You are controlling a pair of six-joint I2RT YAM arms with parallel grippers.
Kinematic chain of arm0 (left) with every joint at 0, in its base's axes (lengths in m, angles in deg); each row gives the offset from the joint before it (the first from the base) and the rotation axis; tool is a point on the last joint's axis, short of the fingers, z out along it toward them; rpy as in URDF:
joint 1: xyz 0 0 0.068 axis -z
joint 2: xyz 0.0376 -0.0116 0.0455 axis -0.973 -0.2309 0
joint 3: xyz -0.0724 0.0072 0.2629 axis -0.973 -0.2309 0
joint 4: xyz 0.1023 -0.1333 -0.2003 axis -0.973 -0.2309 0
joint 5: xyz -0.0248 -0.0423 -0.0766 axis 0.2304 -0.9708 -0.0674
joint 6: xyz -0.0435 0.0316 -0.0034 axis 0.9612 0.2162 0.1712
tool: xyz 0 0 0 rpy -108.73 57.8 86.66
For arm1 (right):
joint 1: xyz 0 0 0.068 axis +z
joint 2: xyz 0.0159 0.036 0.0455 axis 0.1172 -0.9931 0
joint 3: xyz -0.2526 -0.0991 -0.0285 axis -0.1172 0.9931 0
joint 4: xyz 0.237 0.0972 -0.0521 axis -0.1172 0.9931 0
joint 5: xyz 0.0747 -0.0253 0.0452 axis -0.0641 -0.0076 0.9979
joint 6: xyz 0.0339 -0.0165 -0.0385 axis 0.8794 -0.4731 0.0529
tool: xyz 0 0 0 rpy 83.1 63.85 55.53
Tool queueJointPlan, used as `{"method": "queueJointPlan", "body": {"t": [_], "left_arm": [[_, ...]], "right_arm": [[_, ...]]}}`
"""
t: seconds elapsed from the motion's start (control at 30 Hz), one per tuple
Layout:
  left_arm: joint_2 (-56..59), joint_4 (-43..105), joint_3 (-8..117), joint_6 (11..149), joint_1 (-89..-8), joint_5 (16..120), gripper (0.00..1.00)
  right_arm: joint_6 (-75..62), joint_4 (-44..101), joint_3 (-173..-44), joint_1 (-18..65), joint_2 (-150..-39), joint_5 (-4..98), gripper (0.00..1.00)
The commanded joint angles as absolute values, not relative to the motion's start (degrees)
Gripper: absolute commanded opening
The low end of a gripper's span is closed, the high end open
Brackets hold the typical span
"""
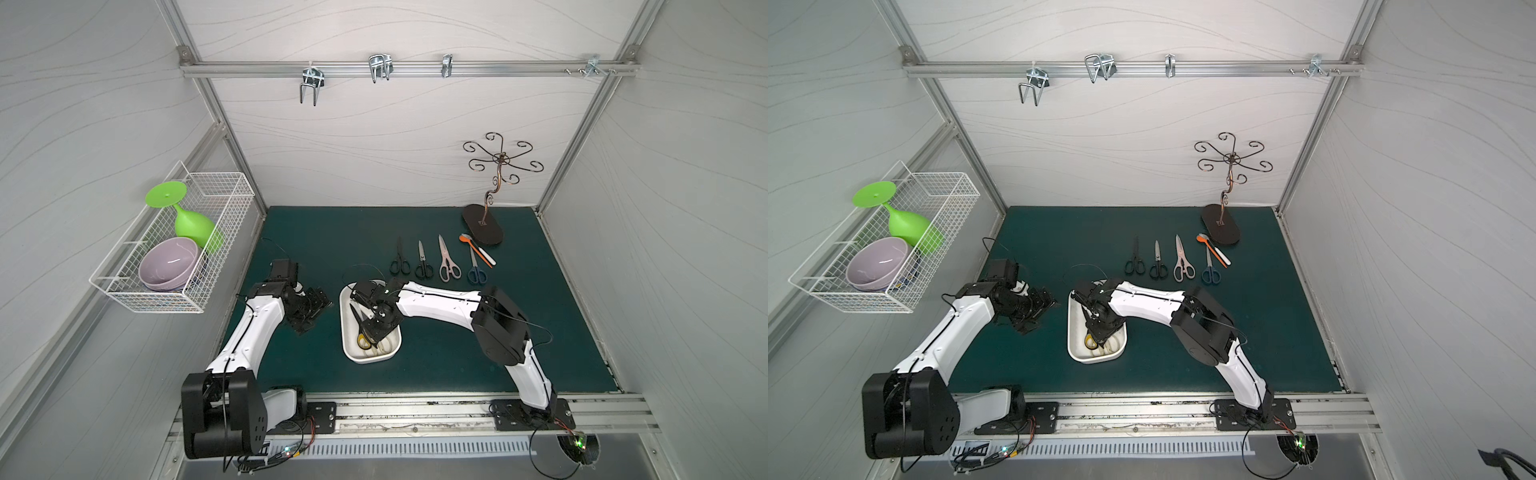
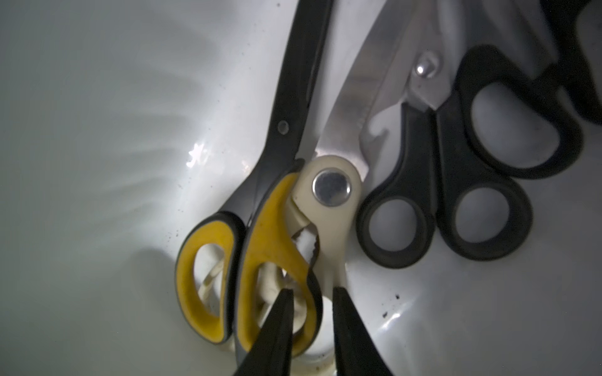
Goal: Take the scissors out of the storage box
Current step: Pick up the scissors from the storage box.
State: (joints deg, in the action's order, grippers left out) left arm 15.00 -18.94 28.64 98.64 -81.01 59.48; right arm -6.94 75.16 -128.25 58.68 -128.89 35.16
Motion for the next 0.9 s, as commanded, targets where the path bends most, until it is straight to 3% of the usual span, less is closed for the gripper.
{"method": "queueJointPlan", "body": {"t": [0.0, 0.37, 0.57, 0.87], "left_arm": [[15.9, -19.2, 28.4, 97.7, -81.3, 58.8, 0.83], [16.6, -19.7, 28.2, 97.2, -81.4, 59.4, 0.83], [16.5, -20.1, 30.4, 97.6, -81.7, 58.9, 0.83], [15.9, -20.1, 33.0, 98.7, -81.8, 57.4, 0.83]], "right_arm": [[-7.1, 76.7, -129.4, 59.2, -129.9, 34.2, 0.23], [-7.3, 78.3, -130.7, 59.3, -128.9, 32.7, 0.05], [-7.5, 78.6, -130.4, 59.2, -128.1, 32.0, 0.0], [-7.6, 78.5, -129.3, 58.8, -126.1, 32.6, 0.0]]}}
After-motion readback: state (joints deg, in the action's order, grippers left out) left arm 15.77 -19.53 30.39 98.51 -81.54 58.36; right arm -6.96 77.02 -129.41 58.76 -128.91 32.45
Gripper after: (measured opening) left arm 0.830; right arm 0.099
